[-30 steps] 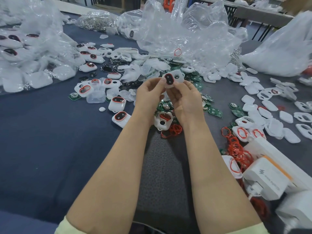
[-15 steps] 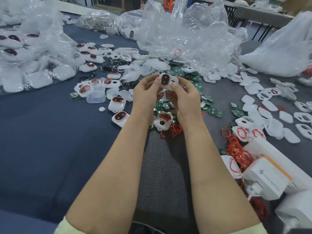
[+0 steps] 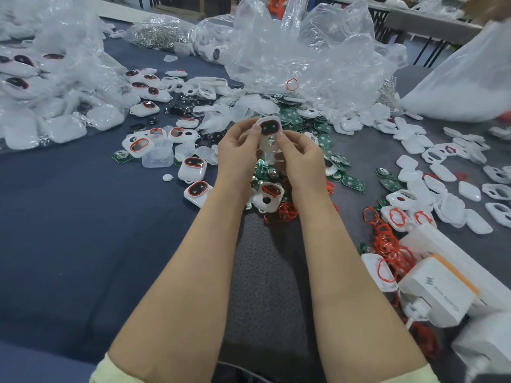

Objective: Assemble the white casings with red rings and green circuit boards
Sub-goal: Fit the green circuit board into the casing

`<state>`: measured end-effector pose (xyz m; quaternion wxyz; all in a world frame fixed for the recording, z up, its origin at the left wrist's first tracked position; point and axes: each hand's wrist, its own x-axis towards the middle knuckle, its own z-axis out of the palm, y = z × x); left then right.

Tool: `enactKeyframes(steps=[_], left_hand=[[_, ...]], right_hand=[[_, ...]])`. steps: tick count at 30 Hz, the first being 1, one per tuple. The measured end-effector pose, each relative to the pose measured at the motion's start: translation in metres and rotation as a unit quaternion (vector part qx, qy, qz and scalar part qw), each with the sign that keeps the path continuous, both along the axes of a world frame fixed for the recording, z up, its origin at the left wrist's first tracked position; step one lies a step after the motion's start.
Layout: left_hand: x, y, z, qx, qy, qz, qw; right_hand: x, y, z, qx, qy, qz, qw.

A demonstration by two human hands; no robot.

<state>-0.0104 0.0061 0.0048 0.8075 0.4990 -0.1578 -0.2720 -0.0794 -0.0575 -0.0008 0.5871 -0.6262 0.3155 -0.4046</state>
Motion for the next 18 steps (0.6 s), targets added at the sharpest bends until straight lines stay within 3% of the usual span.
enactKeyframes(steps=[7,18], left_hand=[[-0.0047,-0.0023,-0.0023,0.054,-0.117,0.001,0.992],[-0.0018,-0.0048,-0.0073,0.069,-0.144,-0.008,0.987]], right_hand=[[-0.0007,-0.0008,0.0003,-0.019,-0.006,-0.008,1.0],[0.0014,-0.0053,0.0013,0.084,-0.064,0.003,0.994]])
